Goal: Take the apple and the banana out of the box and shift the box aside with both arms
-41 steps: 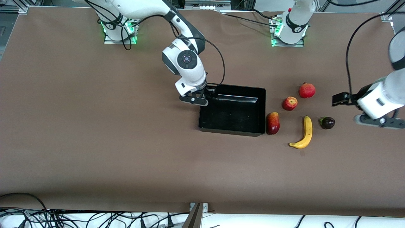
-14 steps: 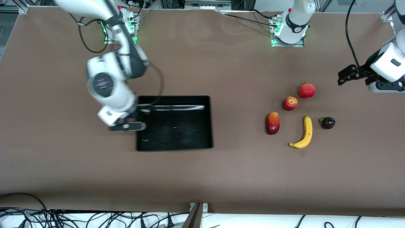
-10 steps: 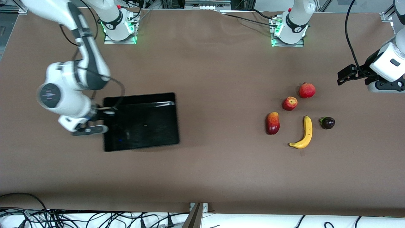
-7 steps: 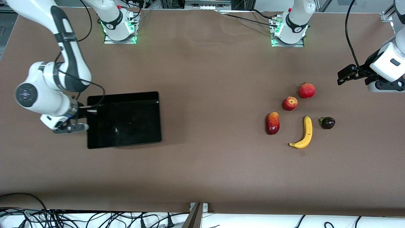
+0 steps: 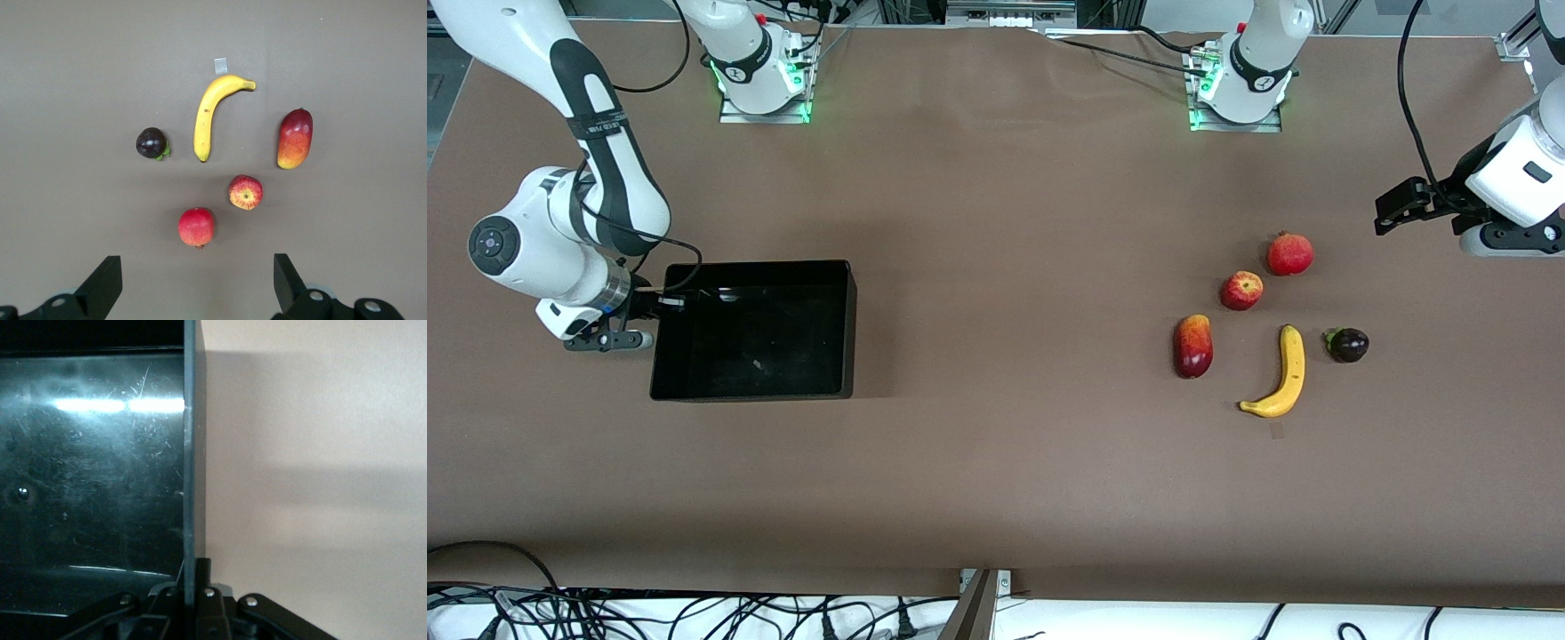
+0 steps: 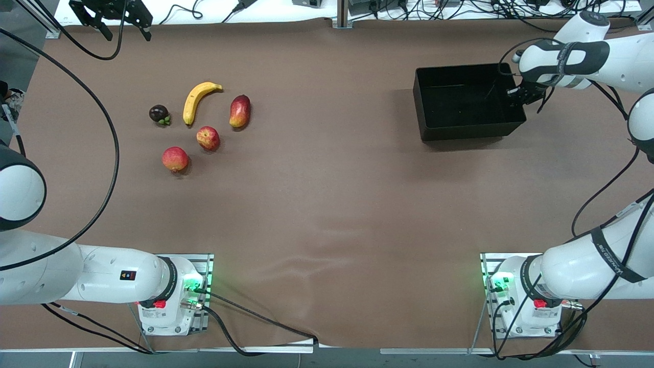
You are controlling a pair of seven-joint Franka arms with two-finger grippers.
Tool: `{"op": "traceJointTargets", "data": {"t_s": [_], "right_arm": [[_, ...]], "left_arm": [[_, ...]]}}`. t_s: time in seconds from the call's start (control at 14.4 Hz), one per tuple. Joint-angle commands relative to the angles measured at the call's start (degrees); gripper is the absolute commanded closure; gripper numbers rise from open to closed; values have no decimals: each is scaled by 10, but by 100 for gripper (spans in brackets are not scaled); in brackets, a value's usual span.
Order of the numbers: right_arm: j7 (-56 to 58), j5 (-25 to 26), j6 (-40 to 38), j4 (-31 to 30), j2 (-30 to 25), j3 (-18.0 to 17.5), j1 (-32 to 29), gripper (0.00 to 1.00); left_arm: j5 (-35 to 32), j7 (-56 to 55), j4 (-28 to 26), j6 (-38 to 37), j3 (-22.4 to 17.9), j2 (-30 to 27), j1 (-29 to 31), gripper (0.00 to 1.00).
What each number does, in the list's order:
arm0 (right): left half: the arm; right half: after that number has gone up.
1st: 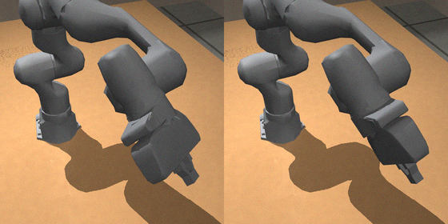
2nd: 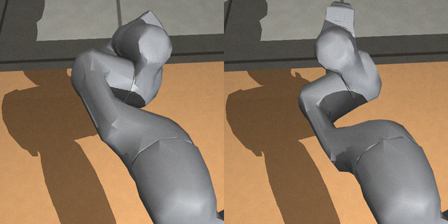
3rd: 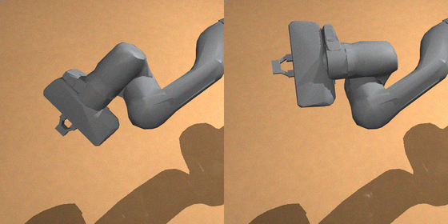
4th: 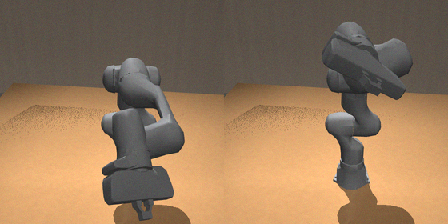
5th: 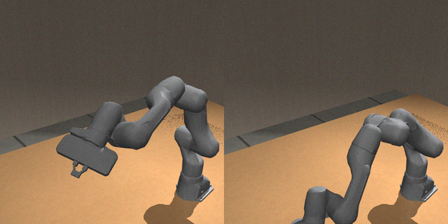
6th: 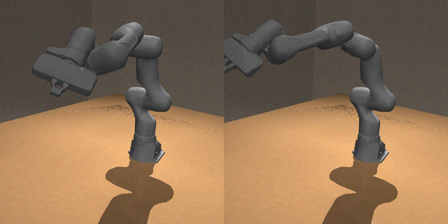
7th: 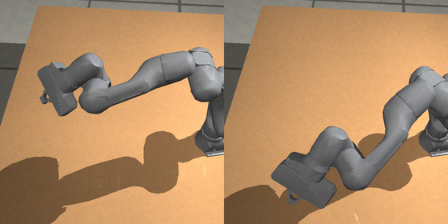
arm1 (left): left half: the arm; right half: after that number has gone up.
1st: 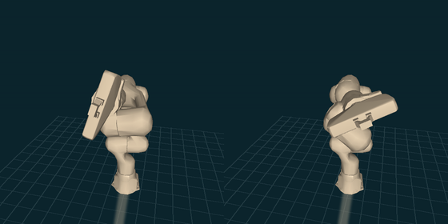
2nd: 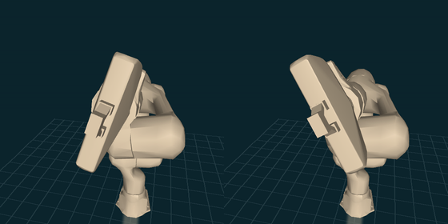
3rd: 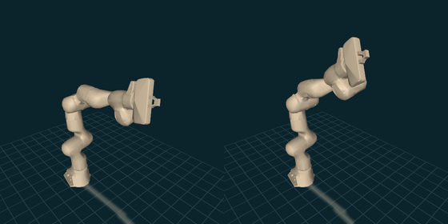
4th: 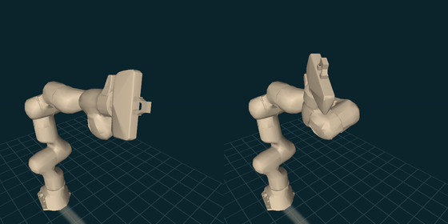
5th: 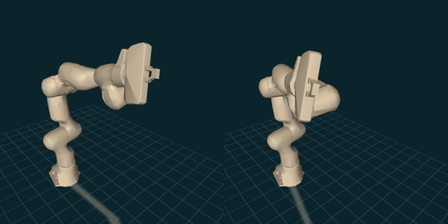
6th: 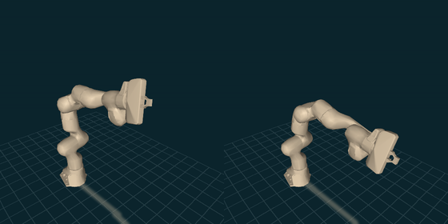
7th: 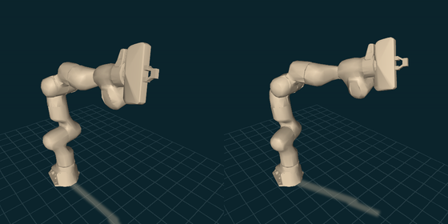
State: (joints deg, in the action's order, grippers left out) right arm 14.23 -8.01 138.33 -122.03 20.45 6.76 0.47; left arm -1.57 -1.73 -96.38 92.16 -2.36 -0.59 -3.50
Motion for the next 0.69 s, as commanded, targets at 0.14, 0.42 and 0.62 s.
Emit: {"op": "traceJointTargets", "data": {"t_s": [0.14,0.42,0.62], "right_arm": [[25,-11,7,-26,-23,-7,-22,100],[27,-10,-2,-3,-30,-8,-21,0],[20,-9,-100,81,-35,-18,-17,0]], "left_arm": [[15,0,5,-12,-3,-6,-2,0],[15,1,5,-12,-3,-6,-2,0],[15,1,5,-12,-3,-6,-2,0]]}}
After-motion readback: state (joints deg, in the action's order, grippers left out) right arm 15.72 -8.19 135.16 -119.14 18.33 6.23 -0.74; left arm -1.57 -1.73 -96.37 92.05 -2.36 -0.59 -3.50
